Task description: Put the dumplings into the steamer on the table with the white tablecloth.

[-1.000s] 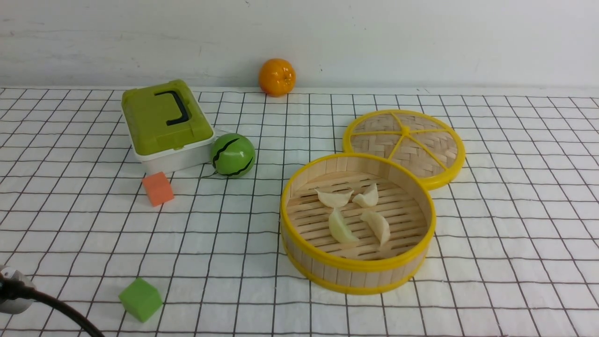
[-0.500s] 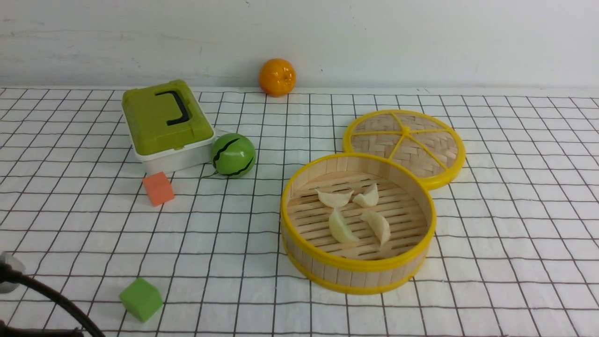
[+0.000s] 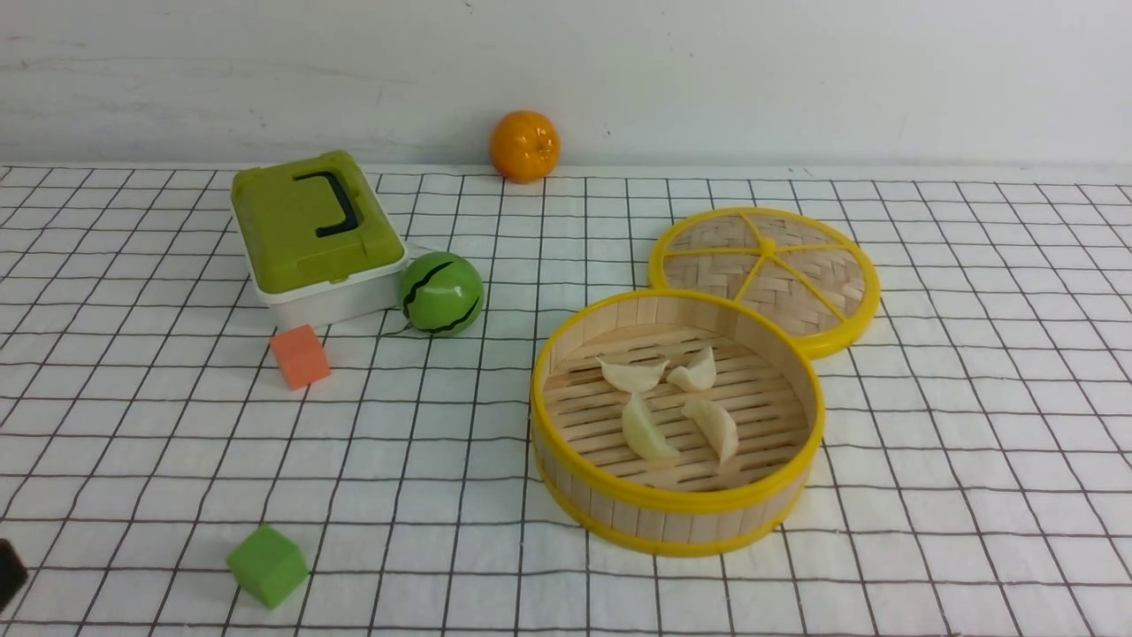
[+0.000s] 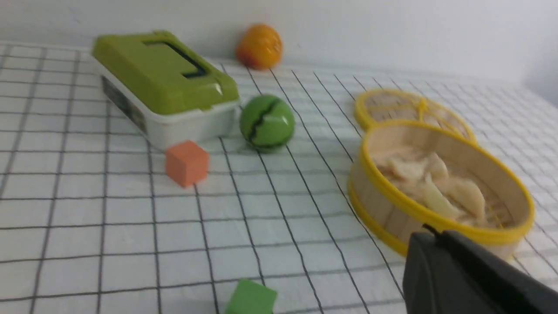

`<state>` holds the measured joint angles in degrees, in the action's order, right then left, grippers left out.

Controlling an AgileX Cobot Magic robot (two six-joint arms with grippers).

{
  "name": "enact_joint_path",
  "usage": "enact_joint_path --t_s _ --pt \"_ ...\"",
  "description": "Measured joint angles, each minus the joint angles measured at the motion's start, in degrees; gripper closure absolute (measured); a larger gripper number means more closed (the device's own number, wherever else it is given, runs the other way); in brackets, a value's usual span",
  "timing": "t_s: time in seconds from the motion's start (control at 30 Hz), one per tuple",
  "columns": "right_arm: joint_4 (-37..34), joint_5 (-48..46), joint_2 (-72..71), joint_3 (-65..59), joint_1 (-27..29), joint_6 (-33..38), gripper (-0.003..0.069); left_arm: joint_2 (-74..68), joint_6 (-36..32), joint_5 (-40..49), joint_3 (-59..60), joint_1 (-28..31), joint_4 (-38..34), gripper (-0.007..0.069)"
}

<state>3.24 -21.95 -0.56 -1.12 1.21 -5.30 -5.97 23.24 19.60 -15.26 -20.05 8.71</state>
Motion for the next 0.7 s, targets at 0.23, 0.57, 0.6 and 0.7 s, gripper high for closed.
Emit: enact_joint_path --t_s 0.23,0.57,0.6,0.7 --pt "0.0 0.0 0.0 0.0 0.0 0.0 0.0638 6.47 0.0 -11.91 11.17 18.22 -7.08 0.0637" --pt "0.12 0.0 0.0 0.0 0.0 0.0 0.0622 6.47 0.0 -11.19 16.78 21.17 -3.07 0.0637" --pt "0.12 0.0 0.0 0.0 0.0 0.0 0.0621 6.47 -0.46 -9.84 16.86 21.17 -2.91 0.0637" --pt "0.12 0.0 0.0 0.0 0.0 0.0 0.0618 6.47 -2.46 -7.37 16.92 21.17 -3.35 0.0637"
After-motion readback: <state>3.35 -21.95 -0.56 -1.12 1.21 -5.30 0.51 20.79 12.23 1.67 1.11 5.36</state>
